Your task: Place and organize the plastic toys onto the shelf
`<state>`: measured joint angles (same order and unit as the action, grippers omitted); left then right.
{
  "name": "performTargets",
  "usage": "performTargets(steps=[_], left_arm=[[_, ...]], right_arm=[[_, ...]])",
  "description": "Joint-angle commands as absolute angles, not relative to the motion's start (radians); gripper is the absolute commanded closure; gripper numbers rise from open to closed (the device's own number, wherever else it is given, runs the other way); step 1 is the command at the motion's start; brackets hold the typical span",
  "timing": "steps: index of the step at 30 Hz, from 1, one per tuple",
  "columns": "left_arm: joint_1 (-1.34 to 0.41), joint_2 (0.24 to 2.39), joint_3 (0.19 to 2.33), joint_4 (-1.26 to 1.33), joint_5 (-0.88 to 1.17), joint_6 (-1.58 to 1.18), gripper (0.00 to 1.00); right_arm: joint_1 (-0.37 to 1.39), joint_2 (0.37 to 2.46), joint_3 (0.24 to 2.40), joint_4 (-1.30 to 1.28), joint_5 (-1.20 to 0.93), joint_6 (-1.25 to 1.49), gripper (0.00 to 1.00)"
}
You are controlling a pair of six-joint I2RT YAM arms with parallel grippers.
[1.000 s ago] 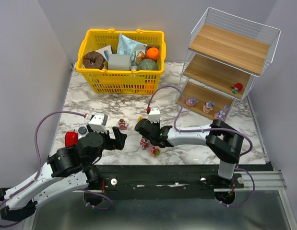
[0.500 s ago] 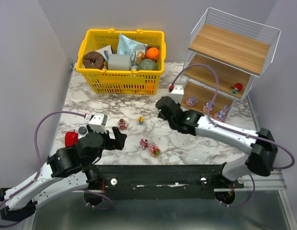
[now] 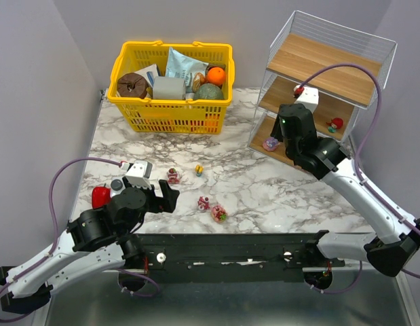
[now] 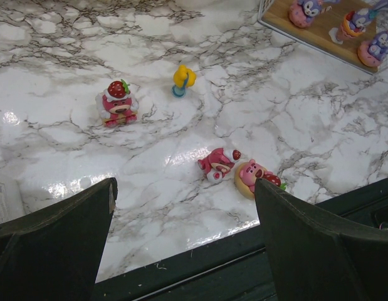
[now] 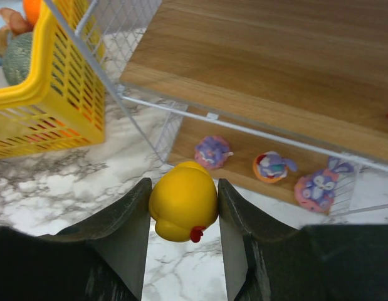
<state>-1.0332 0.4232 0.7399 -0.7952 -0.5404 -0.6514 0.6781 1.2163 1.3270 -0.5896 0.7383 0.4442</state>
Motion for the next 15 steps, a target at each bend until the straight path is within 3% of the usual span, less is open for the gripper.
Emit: performTargets(steps=[1, 15], left_arm=[[-1.029, 0.429, 0.730, -0.790, -0.554, -0.643, 0.01], [-1.029, 0.442, 0.732, -0.790, -0.558, -0.644, 0.01]], right_arm=[[0.608, 1.223, 1.377, -0.657, 0.669, 0.310, 0.72], [0.437, 1.299, 1.425, -0.618, 0.558, 0.186, 0.65]])
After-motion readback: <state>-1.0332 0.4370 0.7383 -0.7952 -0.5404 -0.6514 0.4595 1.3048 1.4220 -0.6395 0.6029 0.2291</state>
